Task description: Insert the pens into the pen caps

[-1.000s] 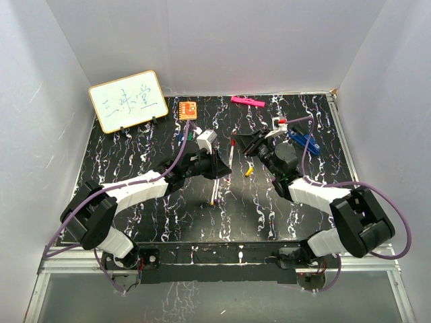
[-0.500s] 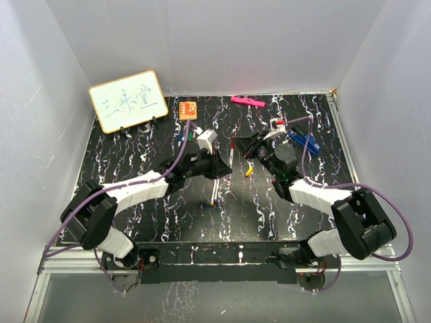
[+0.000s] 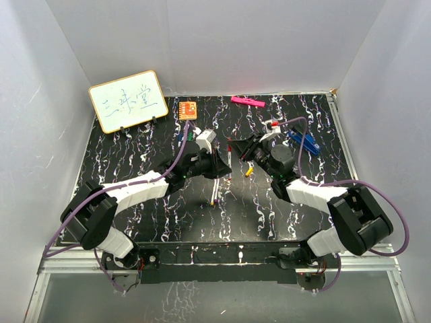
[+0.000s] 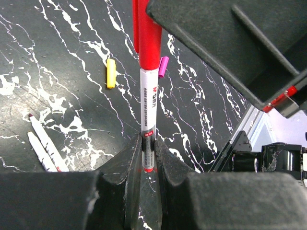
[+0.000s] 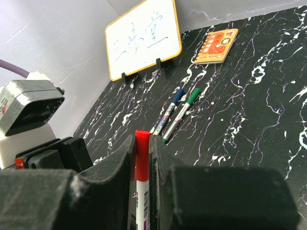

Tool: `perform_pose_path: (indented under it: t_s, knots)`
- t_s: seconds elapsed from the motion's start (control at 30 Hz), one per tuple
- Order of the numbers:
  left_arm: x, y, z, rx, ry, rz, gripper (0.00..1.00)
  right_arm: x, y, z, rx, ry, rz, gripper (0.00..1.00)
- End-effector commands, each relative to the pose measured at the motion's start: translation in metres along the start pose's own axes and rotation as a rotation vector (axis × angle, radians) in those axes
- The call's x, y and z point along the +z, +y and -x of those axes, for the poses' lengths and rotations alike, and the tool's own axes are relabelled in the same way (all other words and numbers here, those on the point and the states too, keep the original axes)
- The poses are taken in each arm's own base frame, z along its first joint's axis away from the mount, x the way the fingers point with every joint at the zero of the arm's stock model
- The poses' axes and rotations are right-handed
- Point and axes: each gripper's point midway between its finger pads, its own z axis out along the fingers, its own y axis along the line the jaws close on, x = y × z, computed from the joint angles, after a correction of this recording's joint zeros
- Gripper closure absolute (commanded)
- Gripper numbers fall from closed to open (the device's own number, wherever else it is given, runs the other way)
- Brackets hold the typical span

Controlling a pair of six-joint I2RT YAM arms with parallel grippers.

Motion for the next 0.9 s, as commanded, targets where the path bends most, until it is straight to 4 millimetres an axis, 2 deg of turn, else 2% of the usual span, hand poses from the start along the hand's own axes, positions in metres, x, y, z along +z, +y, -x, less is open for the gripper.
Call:
perform_pose_path:
  t_s: [0.0,0.17,0.47,0.87]
  knots:
    - [-0.012,-0.021,0.075,0.018,-0.232,-0.043,1.00,0.001,0.009,-0.029,-0.074,0.119,0.002,1.00]
    - [-0.021,-0.012,0.096,0.017,-0.296,-0.022,1.00,-0.003,0.011,-0.048,-0.114,0.178,-0.025,1.00]
    - [-0.036,-0.012,0.124,0.052,-0.387,0.000,1.00,-0.010,0.003,-0.081,-0.128,0.285,-0.076,1.00]
    - [-0.051,-0.010,0.159,0.090,-0.497,0.031,1.00,-0.019,0.010,-0.124,-0.102,0.409,-0.068,1.00]
